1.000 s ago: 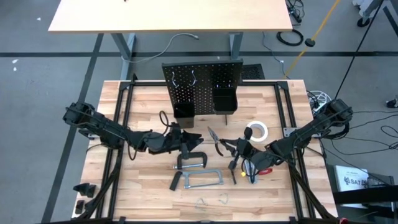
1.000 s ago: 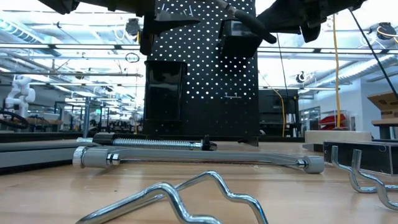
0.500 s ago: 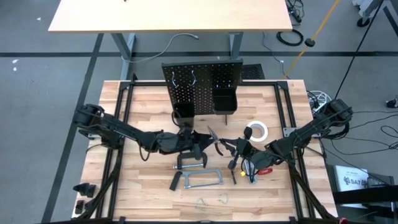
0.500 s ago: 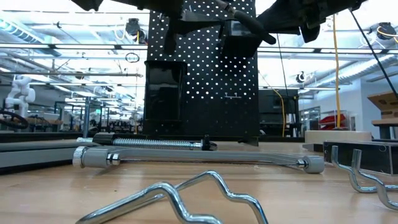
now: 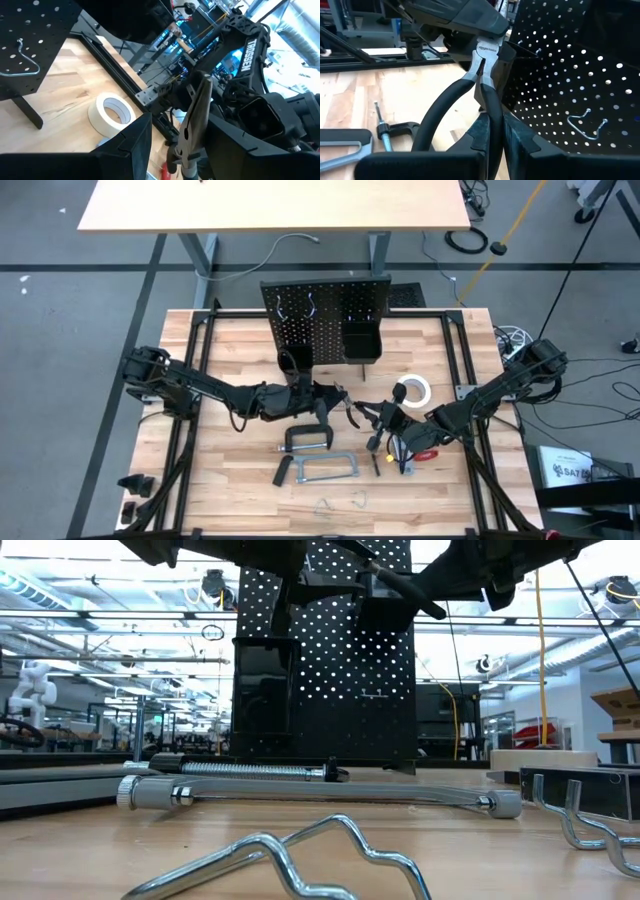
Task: Hang tools onto peg board
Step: Put the black pliers into the bottom black bin on the peg board
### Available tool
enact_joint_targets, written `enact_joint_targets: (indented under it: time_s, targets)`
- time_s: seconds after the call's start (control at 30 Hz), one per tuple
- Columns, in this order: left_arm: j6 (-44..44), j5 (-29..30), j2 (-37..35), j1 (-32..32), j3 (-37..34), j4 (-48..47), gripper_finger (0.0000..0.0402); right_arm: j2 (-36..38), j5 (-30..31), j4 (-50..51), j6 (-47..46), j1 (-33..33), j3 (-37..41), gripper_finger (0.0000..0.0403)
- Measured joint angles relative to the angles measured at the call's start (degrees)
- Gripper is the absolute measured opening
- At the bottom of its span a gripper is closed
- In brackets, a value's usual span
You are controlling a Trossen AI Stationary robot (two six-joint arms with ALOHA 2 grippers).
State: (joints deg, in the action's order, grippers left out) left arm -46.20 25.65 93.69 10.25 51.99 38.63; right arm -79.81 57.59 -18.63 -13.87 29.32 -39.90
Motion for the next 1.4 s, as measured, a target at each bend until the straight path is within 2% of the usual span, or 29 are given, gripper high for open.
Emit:
enact_joint_targets:
  time_s: [0.27,0.4,0.6,0.83,0.9,1.17,1.27,1.4]
  targets:
    - [-1.42,-1.50,0.00,-1.31,0.00,-0.37,0.0160,0.00,-0.01,2.03,-0.26,-1.26,0.00,0.0023]
    - [-1.07,-1.65,0.00,-1.34,0.00,-0.33,0.0124,0.00,-0.64,2.15,-0.34,-1.85,0.00,0.0023]
    - [2.80,-2.62,-0.02,-1.33,0.00,0.02,0.0031,0.00,-0.43,2.53,-0.29,-1.92,0.00,0.0023]
    - [3.52,-2.89,-0.02,-1.32,0.00,-0.13,0.0022,0.00,-0.71,2.84,0.20,-1.88,0.00,0.0025]
    - [4.30,-3.12,-0.02,-1.28,-0.02,-0.17,0.0022,0.02,-1.86,2.78,1.53,-1.88,0.00,0.0049]
    - [7.77,-3.78,-0.02,-1.28,-0.02,-0.47,0.0022,0.88,-4.15,2.66,1.44,-1.28,0.00,0.0191]
    - [9.69,-3.96,-1.08,-1.28,-0.04,-2.68,0.0022,3.20,-4.20,3.22,2.76,0.34,0.00,0.0223]
    - [13.14,-3.37,-5.18,-1.24,-0.04,-9.53,0.0022,8.68,-3.90,5.94,2.38,3.17,-0.01,0.0240]
